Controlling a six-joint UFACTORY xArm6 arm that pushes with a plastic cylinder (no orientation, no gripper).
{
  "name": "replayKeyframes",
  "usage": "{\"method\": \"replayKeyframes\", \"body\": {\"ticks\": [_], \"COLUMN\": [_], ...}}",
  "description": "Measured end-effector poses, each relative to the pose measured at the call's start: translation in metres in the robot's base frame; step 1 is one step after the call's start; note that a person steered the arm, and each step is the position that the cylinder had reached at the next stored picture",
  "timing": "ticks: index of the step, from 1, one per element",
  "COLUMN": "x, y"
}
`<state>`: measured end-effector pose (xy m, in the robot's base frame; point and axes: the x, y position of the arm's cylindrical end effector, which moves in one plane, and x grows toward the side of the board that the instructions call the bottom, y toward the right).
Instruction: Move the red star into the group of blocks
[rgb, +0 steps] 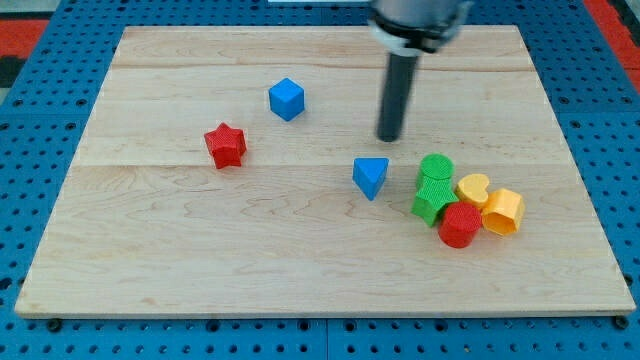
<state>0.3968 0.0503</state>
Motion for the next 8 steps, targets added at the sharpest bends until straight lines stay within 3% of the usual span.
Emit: {"method": "replayKeyframes", "body": {"ticks": [1,3,4,5,6,7,8], "x": [0.037,0.073,0.083,0.092,0.067,0.016,0.010], "y": [-0.059,0.025,-0.055,-0.220,-0.304,-0.262,-0.226]}}
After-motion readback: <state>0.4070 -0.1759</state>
